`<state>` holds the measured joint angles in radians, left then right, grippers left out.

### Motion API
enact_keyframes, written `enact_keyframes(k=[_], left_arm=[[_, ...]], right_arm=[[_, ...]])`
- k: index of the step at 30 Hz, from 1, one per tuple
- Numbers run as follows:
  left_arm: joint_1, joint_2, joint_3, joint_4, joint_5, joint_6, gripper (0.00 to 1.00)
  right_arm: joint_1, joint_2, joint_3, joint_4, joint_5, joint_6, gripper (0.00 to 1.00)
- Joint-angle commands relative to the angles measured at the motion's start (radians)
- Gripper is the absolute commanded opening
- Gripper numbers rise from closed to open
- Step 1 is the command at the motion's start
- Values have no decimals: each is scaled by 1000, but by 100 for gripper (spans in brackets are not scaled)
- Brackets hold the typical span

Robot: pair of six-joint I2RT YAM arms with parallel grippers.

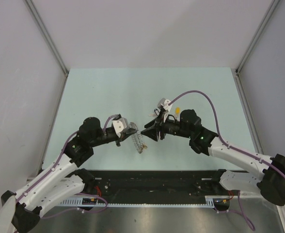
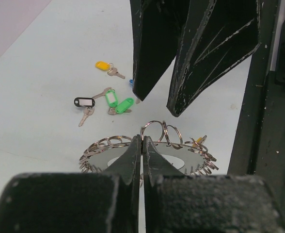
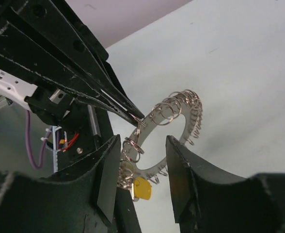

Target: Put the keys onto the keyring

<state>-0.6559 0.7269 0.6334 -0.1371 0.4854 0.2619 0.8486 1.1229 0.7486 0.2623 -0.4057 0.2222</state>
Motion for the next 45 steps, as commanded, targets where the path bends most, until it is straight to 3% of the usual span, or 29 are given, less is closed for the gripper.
enact_keyframes(k=[1, 9, 16, 25, 33, 35, 36, 39, 43, 45], left_arm=[[1, -3, 11, 56, 41, -12, 0], [1, -6, 11, 60, 36, -18, 0], [1, -11, 11, 64, -13, -46, 0], [2, 5, 22, 54, -60, -85, 0], [19, 14, 22, 70, -84, -130, 0], [21, 16, 22, 74, -79, -135, 0], [21, 17, 20, 76, -79, -132, 0], [21, 17, 17, 77, -59, -121, 0], [22, 3, 6, 96, 4, -84, 0], [21, -12, -6, 105, 68, -50, 0]], right_arm=[[0, 43, 72, 83, -76, 49, 45], [7, 100, 94, 83, -91, 52, 33], [9, 63, 95, 29, -64, 22, 1], [3, -11, 95, -97, -8, -79, 0], [47, -31, 92, -169, -131, -246, 0], [66, -38, 93, -207, -154, -323, 5], [87, -47, 94, -221, -168, -348, 17], [122, -72, 94, -258, -194, -420, 38], [122, -120, 95, -350, -145, -437, 49], [115, -143, 94, -373, -37, -417, 53]])
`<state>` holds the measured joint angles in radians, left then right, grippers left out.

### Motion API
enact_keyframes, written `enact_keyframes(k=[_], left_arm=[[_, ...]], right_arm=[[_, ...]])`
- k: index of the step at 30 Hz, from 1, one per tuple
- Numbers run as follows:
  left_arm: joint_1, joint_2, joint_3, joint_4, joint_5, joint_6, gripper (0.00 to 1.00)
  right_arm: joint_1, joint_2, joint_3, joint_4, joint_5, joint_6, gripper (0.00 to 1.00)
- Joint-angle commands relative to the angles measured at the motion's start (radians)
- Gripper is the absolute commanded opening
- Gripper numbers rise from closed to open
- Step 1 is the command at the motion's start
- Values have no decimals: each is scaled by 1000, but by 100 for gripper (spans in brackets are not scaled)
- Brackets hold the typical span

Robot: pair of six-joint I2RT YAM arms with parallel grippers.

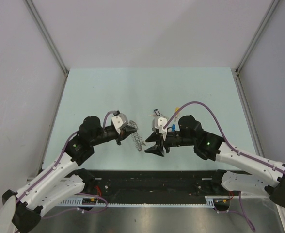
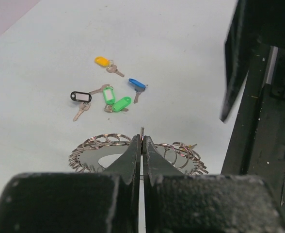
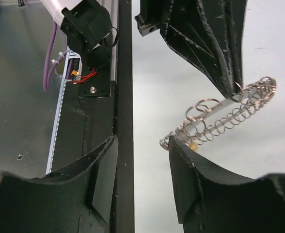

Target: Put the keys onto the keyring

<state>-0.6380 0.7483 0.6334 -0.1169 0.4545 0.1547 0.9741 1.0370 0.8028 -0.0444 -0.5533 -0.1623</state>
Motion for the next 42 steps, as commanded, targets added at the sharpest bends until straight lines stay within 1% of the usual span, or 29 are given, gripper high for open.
enact_keyframes(k=[1, 2, 3, 5, 6, 7, 9, 12, 15, 18, 22, 25, 29, 31, 37, 38, 42], left_arm=[[4, -38, -11, 94, 119, 68, 0], [4, -43, -18, 95, 159, 87, 0], [4, -50, -23, 97, 177, 100, 0], [4, -55, -29, 97, 219, 140, 1], [4, -56, -31, 95, 271, 154, 0], [4, -56, -34, 97, 291, 161, 0], [6, -53, -37, 94, 352, 186, 0], [8, -37, -37, 89, 432, 212, 0], [11, -15, -37, 83, 478, 235, 0], [11, 8, -31, 69, 509, 244, 0], [15, 29, -21, 56, 483, 241, 0], [15, 40, -17, 56, 414, 217, 0], [15, 51, -5, 46, 307, 187, 0], [15, 54, 0, 34, 248, 184, 0], [15, 46, 8, 22, 171, 172, 0], [15, 45, 9, 20, 168, 172, 0], [15, 33, 8, 17, 165, 171, 0]], right_arm=[[-17, -80, 38, -77, 146, -26, 54], [-26, -90, 39, -83, 177, -19, 57], [-37, -101, 39, -95, 243, 7, 58], [-84, -120, 39, -103, 305, 42, 61], [-98, -123, 38, -113, 349, 75, 61], [-135, -123, 39, -117, 374, 93, 62], [-162, -118, 39, -133, 452, 127, 62], [-199, -81, 39, -156, 538, 158, 62], [-242, -16, 39, -173, 628, 208, 63], [-303, 58, 39, -175, 638, 254, 63], [-359, 167, 39, -143, 618, 280, 63], [-402, 256, 39, -108, 599, 308, 61], [-440, 368, 45, -77, 589, 349, 56], [-448, 421, 58, -81, 589, 359, 54], [-456, 515, 84, -69, 564, 354, 48], [-456, 531, 84, -66, 528, 357, 47], [-456, 552, 87, -51, 509, 356, 46]])
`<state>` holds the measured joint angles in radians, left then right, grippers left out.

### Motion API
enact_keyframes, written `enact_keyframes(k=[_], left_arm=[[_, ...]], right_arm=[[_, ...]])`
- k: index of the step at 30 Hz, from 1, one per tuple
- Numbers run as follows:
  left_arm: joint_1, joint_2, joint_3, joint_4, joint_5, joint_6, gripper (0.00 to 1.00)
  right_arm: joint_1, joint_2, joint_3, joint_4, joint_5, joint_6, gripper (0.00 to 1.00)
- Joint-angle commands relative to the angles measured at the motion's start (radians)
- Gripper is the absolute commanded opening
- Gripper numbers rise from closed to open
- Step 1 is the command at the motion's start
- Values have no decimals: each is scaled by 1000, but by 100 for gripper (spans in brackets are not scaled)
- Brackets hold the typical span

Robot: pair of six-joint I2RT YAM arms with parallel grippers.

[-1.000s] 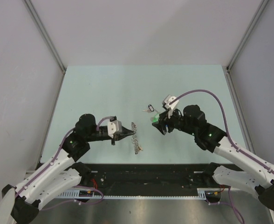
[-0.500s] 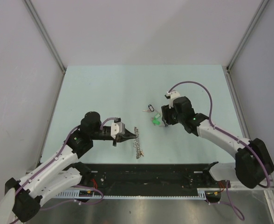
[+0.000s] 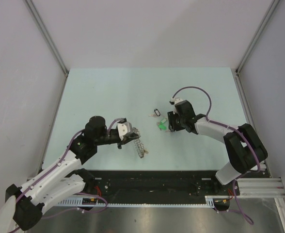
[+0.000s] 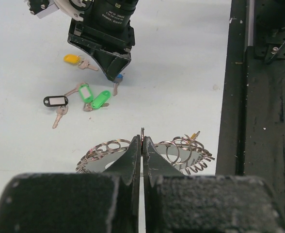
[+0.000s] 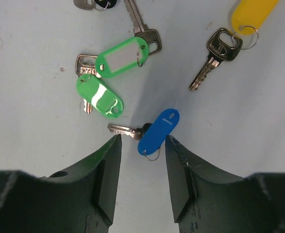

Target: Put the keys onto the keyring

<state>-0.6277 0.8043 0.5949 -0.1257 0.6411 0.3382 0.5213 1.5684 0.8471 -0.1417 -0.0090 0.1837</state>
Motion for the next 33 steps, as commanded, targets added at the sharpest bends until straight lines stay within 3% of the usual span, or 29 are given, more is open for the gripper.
enact_keyframes(k=[1, 6, 19, 33], left_arm=[[5, -25, 46, 26, -20, -13, 0], [5, -27, 49, 20, -23, -14, 0], [3, -28, 51, 18, -35, -18, 0], [5, -30, 49, 18, -35, -19, 0]], right_arm=[[-3, 24, 43, 50, -31, 11, 46], [-1, 32, 59, 76, -17, -3, 46], [-3, 128, 92, 261, -11, -67, 28], [-3, 205, 132, 257, 36, -84, 25]])
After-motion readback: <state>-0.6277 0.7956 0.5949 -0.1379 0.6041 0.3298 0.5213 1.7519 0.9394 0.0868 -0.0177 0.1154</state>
